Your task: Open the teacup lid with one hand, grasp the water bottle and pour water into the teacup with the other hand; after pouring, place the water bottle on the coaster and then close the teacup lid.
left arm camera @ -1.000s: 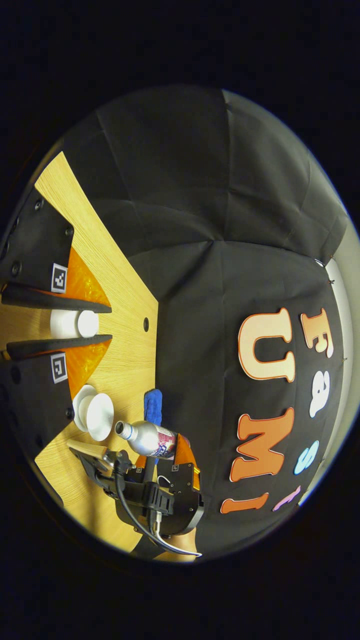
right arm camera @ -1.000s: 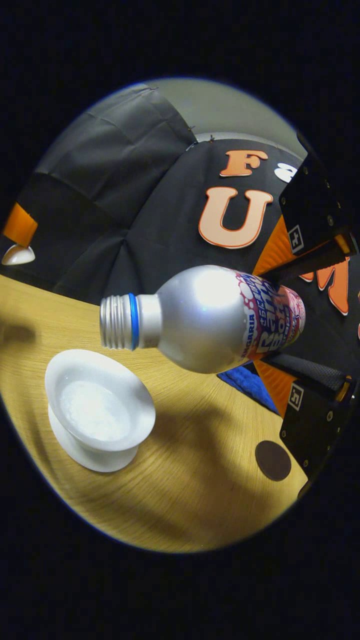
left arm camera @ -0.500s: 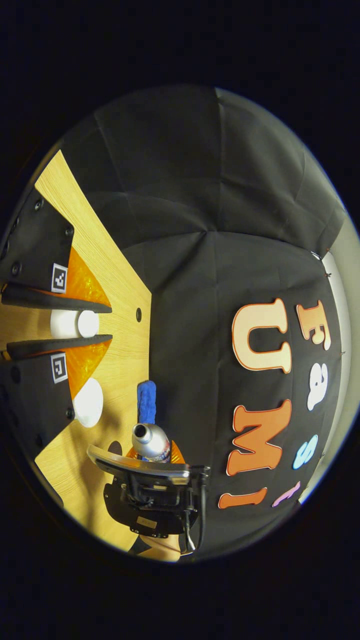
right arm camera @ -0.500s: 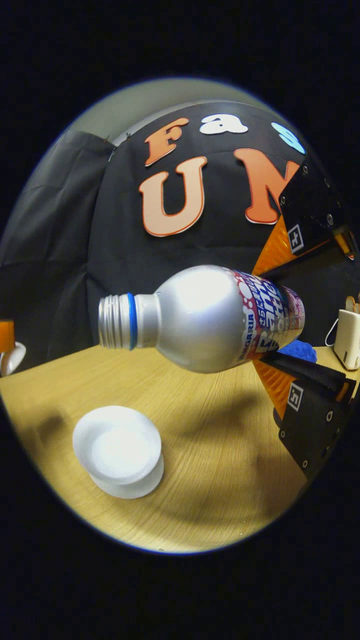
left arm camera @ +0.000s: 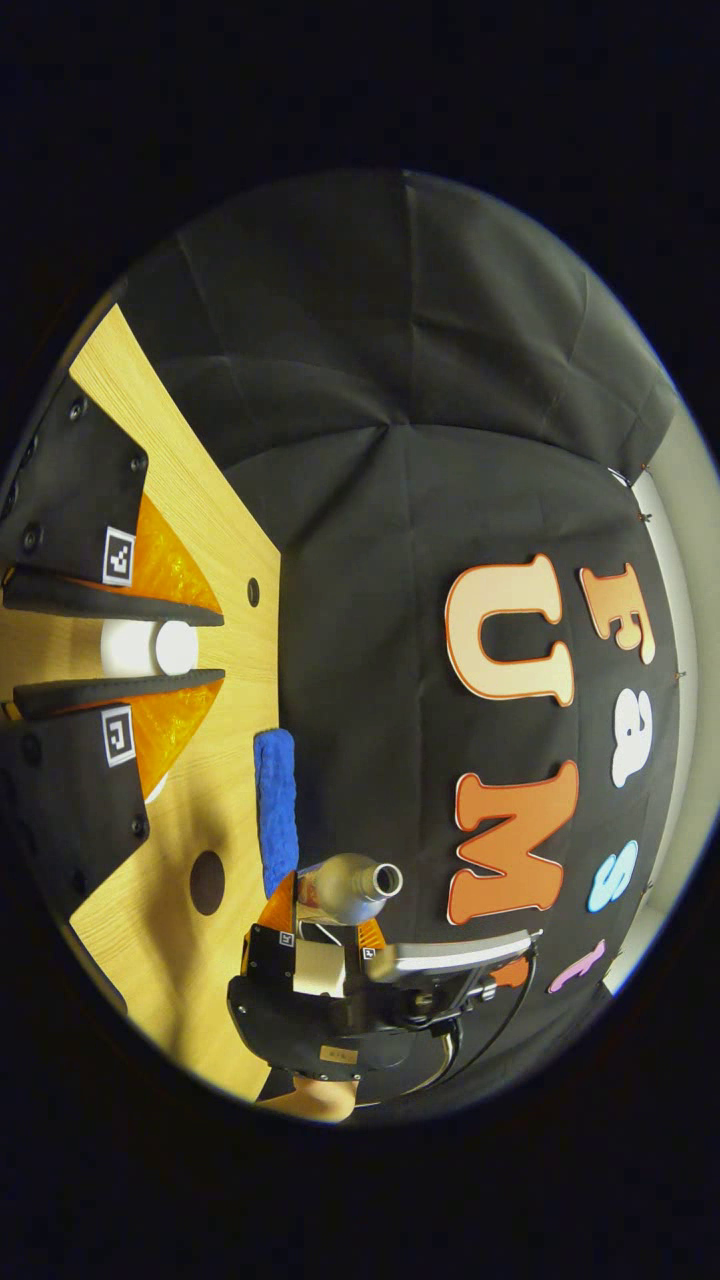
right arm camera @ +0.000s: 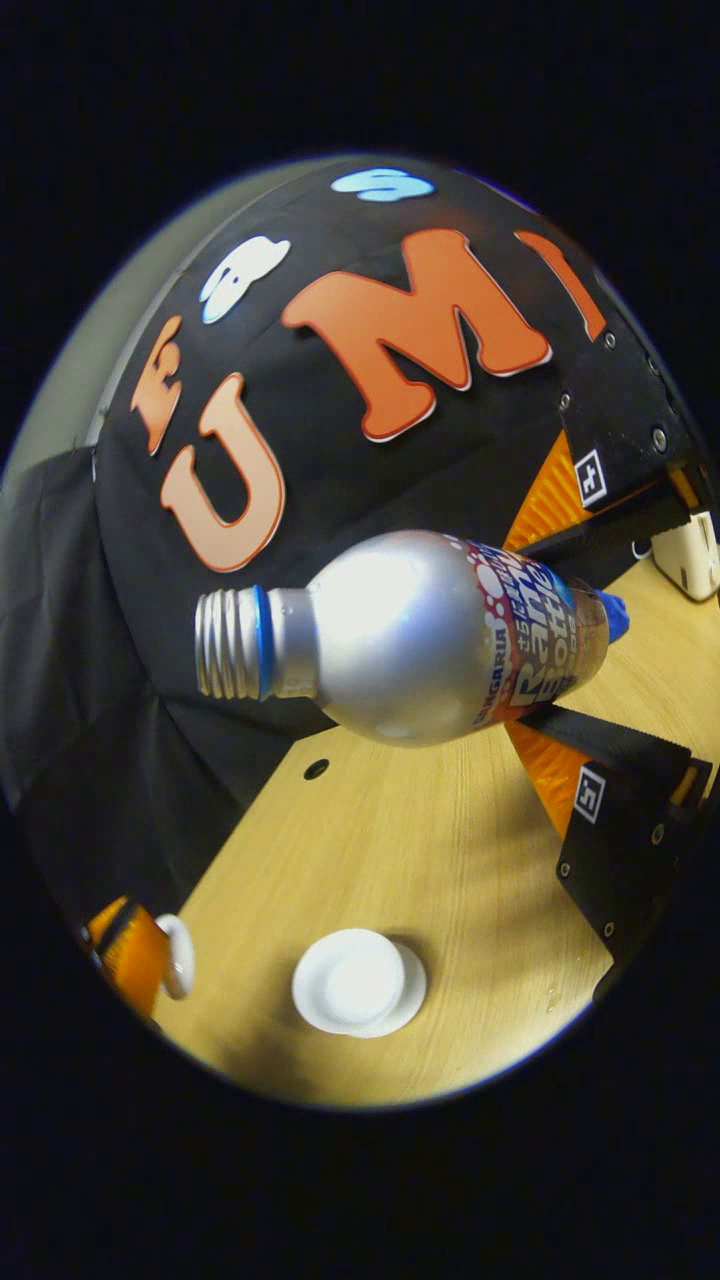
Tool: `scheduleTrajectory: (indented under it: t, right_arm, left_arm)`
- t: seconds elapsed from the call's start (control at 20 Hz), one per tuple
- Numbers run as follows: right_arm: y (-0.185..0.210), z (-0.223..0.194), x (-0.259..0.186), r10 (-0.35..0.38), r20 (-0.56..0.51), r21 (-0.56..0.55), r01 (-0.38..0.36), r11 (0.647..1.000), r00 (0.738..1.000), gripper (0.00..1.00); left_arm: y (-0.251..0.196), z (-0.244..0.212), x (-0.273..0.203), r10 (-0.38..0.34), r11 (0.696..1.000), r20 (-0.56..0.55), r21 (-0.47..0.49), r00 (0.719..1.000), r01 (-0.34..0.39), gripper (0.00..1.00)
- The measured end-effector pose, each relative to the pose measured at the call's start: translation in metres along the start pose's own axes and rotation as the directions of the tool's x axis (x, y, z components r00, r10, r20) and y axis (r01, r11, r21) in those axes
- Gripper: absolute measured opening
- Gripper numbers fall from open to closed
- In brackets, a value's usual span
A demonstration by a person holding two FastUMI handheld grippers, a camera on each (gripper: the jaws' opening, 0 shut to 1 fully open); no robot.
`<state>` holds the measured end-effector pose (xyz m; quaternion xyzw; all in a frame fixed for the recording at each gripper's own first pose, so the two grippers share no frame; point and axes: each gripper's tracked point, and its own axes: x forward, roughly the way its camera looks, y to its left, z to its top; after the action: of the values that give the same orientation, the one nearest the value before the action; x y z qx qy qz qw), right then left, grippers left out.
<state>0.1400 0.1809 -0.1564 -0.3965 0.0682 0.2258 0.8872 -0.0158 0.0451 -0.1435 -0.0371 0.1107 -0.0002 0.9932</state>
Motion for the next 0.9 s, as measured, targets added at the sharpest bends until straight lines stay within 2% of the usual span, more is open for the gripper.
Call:
scheduleTrajectory:
  t: [0.2, 0.45, 0.65, 0.9]
  right_arm:
    - [-0.017, -0.018, -0.002, 0.021, -0.007, 0.203, -0.019, 0.979, 1.0, 0.79]
    - [-0.024, -0.046, 0.0, 0.041, -0.03, 0.381, -0.026, 0.924, 0.999, 0.79]
    - [-0.011, -0.063, 0.004, 0.084, -0.043, 0.476, -0.053, 0.878, 0.996, 0.79]
    - [0.032, -0.083, 0.012, 0.163, -0.05, 0.587, -0.103, 0.803, 0.985, 0.79]
  left_arm:
    - [-0.021, 0.005, 0.009, -0.033, 0.999, 0.006, 0.003, 0.999, 0.033, 0.29]
    - [-0.046, 0.002, 0.022, -0.078, 0.997, 0.001, -0.001, 0.997, 0.078, 0.3]
    - [-0.057, -0.006, 0.029, -0.095, 0.995, -0.015, 0.005, 0.995, 0.095, 0.3]
    - [-0.064, -0.018, 0.034, -0.112, 0.994, -0.038, -0.004, 0.993, 0.112, 0.3]
